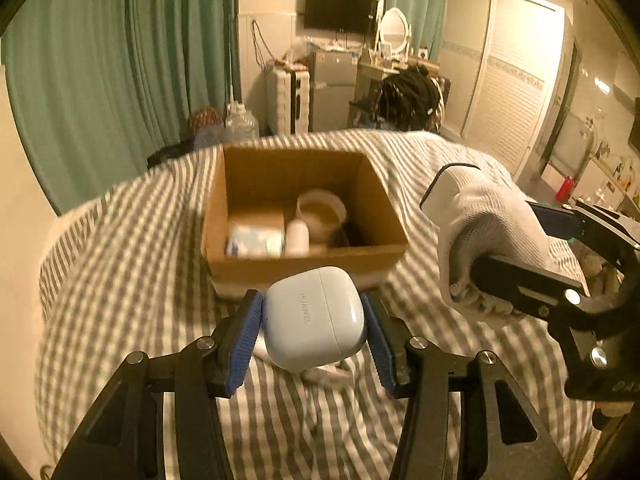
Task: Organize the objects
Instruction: 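Grasp the white earbud case with the left gripper while the right holds the sock, then lower the sock and earbud case into the box and open both grippers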
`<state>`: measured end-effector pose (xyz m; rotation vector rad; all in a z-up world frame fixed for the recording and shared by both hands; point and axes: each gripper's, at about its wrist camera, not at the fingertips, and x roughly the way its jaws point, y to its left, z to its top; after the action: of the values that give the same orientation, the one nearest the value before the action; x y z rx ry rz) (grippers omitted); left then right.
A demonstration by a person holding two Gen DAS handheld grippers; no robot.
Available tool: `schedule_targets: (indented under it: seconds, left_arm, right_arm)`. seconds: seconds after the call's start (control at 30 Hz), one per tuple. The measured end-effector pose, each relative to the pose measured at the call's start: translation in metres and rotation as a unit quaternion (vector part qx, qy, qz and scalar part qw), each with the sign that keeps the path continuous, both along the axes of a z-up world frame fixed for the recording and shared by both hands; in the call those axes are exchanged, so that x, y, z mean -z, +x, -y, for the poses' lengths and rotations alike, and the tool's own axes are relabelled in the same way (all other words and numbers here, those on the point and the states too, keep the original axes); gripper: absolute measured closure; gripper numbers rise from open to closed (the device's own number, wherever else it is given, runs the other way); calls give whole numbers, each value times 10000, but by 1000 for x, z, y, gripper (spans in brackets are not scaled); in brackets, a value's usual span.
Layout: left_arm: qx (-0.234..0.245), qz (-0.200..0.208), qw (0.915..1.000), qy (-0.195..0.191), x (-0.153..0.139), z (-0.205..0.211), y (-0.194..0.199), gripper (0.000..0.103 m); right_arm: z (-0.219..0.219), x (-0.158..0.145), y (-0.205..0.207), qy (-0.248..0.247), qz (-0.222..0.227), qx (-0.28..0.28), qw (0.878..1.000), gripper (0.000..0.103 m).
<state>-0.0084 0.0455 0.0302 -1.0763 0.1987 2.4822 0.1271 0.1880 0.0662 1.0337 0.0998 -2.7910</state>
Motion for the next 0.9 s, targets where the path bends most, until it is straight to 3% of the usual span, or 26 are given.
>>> schedule_targets:
  seconds: [0.27,0.53,0.73,0.9]
  left_arm:
    - [-150,-419,9990,52,-37,-5,-46,51]
    - [-340,-585,9975,210,-55,-7,-113,51]
    - [-472,-489,9974,250,-44,-9,-163,51]
    - [-468,-222,9986,107,-9,-10,-181,51]
  right_arm:
    - [-4,-38,-35,20,-368,-2,9993,36]
    - [-17,-51,-106,-152,-290,82,9994,36]
    - [-31,-50,-163,-318,-222,247,9989,36]
    - [-41,-23,-197,-575,21,281,9979,36]
